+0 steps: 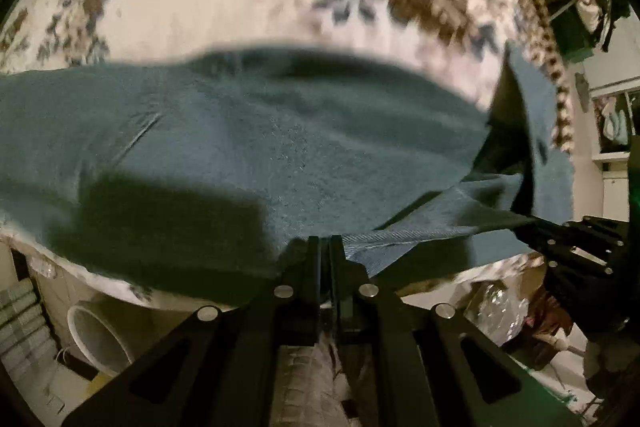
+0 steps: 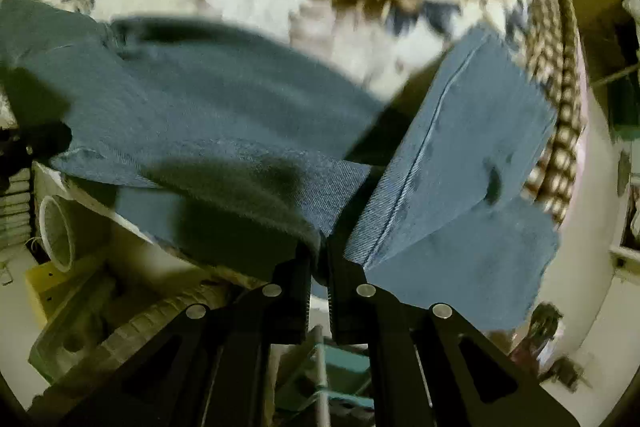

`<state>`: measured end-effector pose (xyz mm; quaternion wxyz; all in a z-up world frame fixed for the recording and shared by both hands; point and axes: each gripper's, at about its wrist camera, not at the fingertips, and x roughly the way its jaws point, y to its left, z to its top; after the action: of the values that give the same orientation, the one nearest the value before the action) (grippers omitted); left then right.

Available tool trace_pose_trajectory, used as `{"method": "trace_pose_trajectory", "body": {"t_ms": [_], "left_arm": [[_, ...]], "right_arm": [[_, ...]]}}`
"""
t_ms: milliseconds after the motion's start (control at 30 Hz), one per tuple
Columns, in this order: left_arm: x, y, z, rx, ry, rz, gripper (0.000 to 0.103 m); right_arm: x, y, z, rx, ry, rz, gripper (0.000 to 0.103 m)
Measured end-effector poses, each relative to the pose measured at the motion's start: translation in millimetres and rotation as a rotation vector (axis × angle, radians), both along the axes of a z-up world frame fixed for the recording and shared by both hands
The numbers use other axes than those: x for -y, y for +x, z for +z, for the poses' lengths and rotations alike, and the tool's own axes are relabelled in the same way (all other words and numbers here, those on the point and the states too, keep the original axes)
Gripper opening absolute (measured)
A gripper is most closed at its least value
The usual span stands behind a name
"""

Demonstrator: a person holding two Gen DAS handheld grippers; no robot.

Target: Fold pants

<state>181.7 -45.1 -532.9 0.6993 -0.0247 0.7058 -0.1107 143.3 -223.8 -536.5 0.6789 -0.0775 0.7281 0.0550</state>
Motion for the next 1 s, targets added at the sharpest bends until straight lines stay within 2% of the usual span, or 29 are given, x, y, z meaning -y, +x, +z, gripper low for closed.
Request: {"method": "trace_pose_trajectory", "body": {"t_ms": [67,133,200,267,333,367,400,433,467,533,700,800,1000], "left_arm": [[0.2,-8.1,-12.9,-0.003,0.052,0.010,0.006],[-0.4,-14.7,-20.5,-0.026,0.158,0.041,0.006],[-2.5,-18.2,-18.1,-0.032,0.161,0.066,0.008],[-5.4,-18.3,-11.2,-0.018,0.156,0.092,0.017],[-4.4,-13.5,0.8,0.020,0.155,0.106,0.035],[-3.2,-10.0,5.6,0.037,0.156,0.113,0.040],[-0.5,-5.4,10.7,0.058,0.153,0.112,0.057],[6.1,1.9,16.7,0.088,0.160,0.099,0.067],[11.2,6.4,19.0,0.103,0.167,0.092,0.069],[25.6,20.8,27.1,0.139,0.174,0.081,0.083],[55.7,48.8,29.8,0.187,0.182,0.066,0.087],[69.1,59.1,22.7,0.202,0.199,0.051,0.087],[97.5,74.8,-9.5,0.195,0.270,0.021,0.087]], "right_arm": [[-4.3,-10.4,-16.0,-0.023,-0.016,0.001,0.008],[-7.3,-18.1,-30.7,-0.036,-0.028,-0.002,0.013],[-7.8,-21.1,-41.1,-0.071,-0.031,-0.008,0.018],[-3.4,-22.9,-39.0,-0.075,0.000,-0.046,0.034],[3.3,-24.5,-27.0,-0.064,0.070,-0.101,0.070],[6.4,-24.6,-21.0,-0.053,0.097,-0.124,0.077],[10.3,-24.2,-13.4,-0.041,0.119,-0.153,0.081],[14.0,-22.7,-4.9,-0.028,0.129,-0.173,0.081],[16.7,-20.9,2.8,-0.012,0.135,-0.186,0.082],[25.5,-13.9,22.9,0.035,0.136,-0.224,0.090],[69.4,18.8,54.7,0.137,0.121,-0.338,0.090],[102.2,43.0,42.0,0.159,0.070,-0.414,0.090],[144.7,105.1,-17.8,0.153,0.041,-0.545,0.090]]}}
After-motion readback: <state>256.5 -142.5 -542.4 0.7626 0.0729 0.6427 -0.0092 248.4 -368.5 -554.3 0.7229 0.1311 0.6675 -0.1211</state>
